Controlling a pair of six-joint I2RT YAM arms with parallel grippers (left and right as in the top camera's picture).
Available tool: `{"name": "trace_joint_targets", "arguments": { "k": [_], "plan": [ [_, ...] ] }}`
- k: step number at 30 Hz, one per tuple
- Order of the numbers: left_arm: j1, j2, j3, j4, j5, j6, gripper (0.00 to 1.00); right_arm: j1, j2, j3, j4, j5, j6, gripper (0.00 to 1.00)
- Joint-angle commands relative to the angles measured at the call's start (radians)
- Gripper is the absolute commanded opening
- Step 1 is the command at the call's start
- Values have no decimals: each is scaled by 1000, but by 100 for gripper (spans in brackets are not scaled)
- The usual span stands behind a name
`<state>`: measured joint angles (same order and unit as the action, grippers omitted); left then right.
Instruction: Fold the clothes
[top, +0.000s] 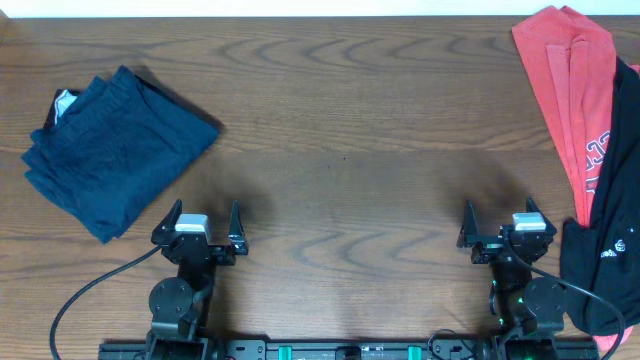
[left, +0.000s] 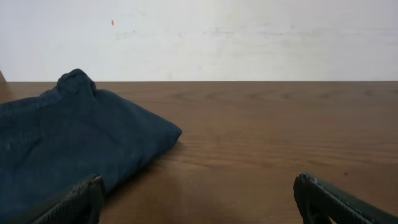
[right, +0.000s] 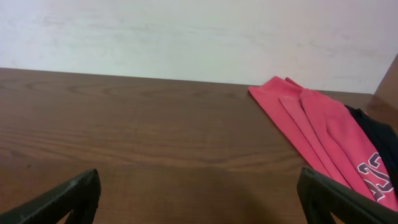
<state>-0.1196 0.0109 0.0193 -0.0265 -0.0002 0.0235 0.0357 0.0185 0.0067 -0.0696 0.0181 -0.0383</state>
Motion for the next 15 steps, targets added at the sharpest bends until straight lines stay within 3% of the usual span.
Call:
{"name": "trace_joint_targets", "arguments": {
  "k": [1, 15],
  "plan": [
    [3, -7, -15, -44, -19, 6, 98, -10, -1, -1, -3, 1, -15, 99],
    [3, -7, -15, -44, -19, 6, 98, -10, -1, -1, -5, -11, 1, 99]
  ]
}}
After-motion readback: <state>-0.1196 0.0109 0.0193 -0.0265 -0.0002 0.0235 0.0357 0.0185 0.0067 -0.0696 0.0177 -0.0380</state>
